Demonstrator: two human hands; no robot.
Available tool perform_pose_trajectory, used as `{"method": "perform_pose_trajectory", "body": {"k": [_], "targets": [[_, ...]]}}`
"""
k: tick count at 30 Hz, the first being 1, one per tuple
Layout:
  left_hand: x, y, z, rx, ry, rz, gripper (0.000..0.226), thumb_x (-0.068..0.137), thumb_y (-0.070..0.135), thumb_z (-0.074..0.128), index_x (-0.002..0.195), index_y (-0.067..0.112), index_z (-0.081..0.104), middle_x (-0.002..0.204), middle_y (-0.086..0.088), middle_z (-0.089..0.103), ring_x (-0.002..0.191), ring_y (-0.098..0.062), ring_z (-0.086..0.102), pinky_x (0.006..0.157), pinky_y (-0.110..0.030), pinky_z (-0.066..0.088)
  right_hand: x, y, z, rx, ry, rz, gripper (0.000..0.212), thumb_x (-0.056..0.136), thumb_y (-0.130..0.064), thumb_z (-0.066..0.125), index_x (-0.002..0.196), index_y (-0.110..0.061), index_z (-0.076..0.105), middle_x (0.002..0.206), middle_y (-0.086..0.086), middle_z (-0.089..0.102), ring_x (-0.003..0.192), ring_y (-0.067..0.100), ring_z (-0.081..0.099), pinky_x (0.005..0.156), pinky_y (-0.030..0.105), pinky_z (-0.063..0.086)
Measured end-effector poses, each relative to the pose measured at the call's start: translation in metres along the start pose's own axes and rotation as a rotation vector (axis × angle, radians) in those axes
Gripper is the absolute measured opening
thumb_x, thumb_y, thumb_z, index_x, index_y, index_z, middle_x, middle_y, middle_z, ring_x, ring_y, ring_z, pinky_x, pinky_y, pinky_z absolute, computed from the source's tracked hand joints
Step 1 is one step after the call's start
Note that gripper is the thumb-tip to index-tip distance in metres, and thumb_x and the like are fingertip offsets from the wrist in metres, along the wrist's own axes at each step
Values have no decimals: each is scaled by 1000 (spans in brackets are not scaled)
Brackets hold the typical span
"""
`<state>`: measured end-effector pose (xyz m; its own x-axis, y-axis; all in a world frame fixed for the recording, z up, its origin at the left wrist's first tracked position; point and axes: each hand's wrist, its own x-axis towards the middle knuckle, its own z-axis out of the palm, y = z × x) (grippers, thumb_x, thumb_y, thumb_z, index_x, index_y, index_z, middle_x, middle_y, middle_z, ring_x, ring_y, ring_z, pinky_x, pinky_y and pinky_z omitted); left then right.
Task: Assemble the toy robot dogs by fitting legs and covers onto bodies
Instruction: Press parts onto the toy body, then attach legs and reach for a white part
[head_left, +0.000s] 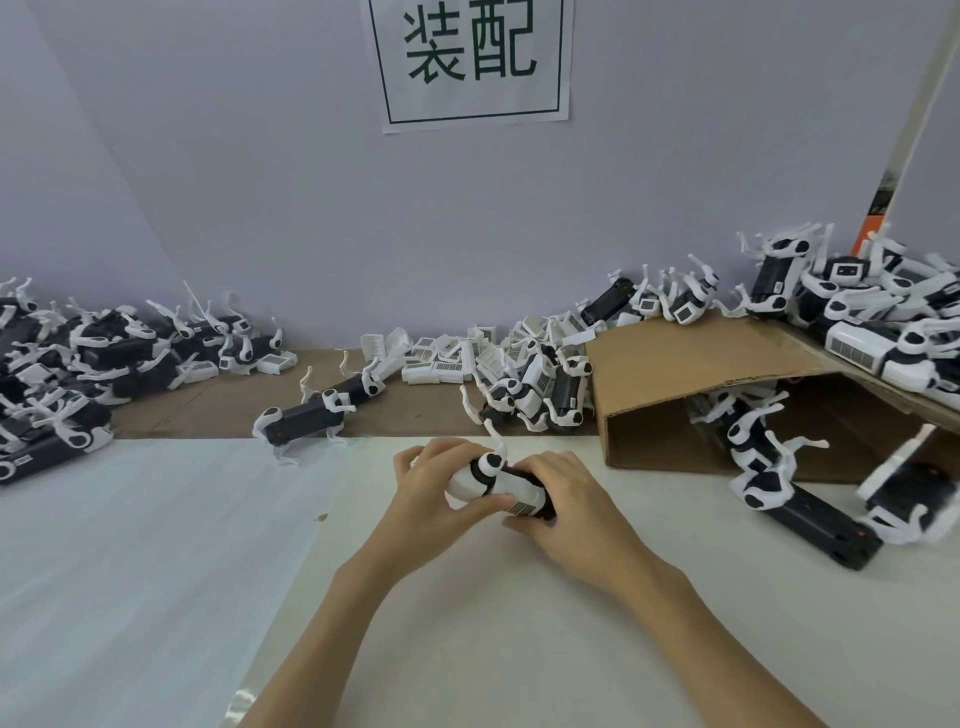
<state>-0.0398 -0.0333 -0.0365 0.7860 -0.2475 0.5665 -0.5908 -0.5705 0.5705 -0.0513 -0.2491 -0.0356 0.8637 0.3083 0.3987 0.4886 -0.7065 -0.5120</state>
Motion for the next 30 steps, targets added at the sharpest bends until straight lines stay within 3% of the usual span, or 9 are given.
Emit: {"method": "perform_pose_trajectory", "body": {"k": [7, 10, 13, 15, 17, 19, 22, 25, 30], "targets": [[5, 6, -2, 129, 53, 60, 44, 79, 71, 71, 107, 38, 73, 106, 29, 59, 120, 17, 42, 111, -31, 16, 7, 0, -3, -5, 22, 39, 39, 79, -39, 87, 111, -32, 67, 93, -25, 56, 93, 4, 51, 84, 31, 42], [6, 10, -4, 14, 38, -203, 38, 68, 78, 77, 96, 53, 72, 102, 23, 67, 120, 13, 38, 104, -27, 29, 1, -3, 0, 35, 44, -2, 54, 83, -36, 85, 131, -31, 59, 120, -24, 56, 118, 2, 50, 101, 27, 44], [10, 8, -9, -340, 44, -536, 56, 63, 84, 72, 90, 37, 81, 89, 12, 80, 104, -16, 68, 86, -31, 53, -2, -7, 3, 37, 111, -81, 65, 87, -31, 82, 143, -30, 48, 144, -18, 44, 134, 3, 44, 105, 23, 46], [10, 11, -10, -311, 78, -511, 61, 70, 89, 60, 89, 34, 79, 84, 14, 79, 90, -8, 70, 85, -30, 49, -1, -11, 5, 49, 142, -78, 59, 89, -36, 80, 139, -32, 49, 138, -19, 49, 125, 3, 52, 97, 22, 52], [8, 12, -10, -191, 165, -415, 59, 79, 87, 53, 101, 36, 72, 93, 22, 76, 99, -3, 66, 95, -33, 43, -3, -15, 4, 179, 111, 10, 50, 90, -47, 76, 132, -38, 51, 125, -24, 59, 111, -1, 59, 87, 19, 55], [7, 16, -9, -338, 161, -398, 55, 78, 85, 58, 110, 40, 69, 99, 18, 76, 100, -6, 70, 86, -29, 52, -5, -17, 6, 266, 48, 66, 42, 90, -54, 73, 125, -41, 53, 112, -24, 66, 101, 1, 64, 81, 24, 58], [11, 19, -10, -367, 170, -431, 57, 72, 84, 66, 86, 30, 77, 81, 6, 74, 73, -6, 69, 63, -20, 52, -7, -20, 7, 240, -18, 67, 42, 92, -59, 66, 127, -44, 48, 111, -21, 65, 97, 5, 65, 82, 30, 58], [12, 18, -11, -343, 215, -444, 52, 68, 84, 69, 78, 34, 78, 80, 8, 77, 72, -7, 71, 60, -16, 53, -6, -26, 5, 86, -8, 6, 40, 96, -63, 54, 131, -45, 46, 117, -21, 61, 101, 5, 61, 87, 30, 55], [16, 19, -15, -528, 192, -529, 70, 86, 94, 38, 127, 43, 62, 96, -6, 78, 84, -27, 77, 72, -25, 57, 15, -26, -14, 132, 32, 130, 37, 101, -49, 59, 128, -24, 63, 105, -4, 73, 89, 15, 68, 80, 37, 58]]}}
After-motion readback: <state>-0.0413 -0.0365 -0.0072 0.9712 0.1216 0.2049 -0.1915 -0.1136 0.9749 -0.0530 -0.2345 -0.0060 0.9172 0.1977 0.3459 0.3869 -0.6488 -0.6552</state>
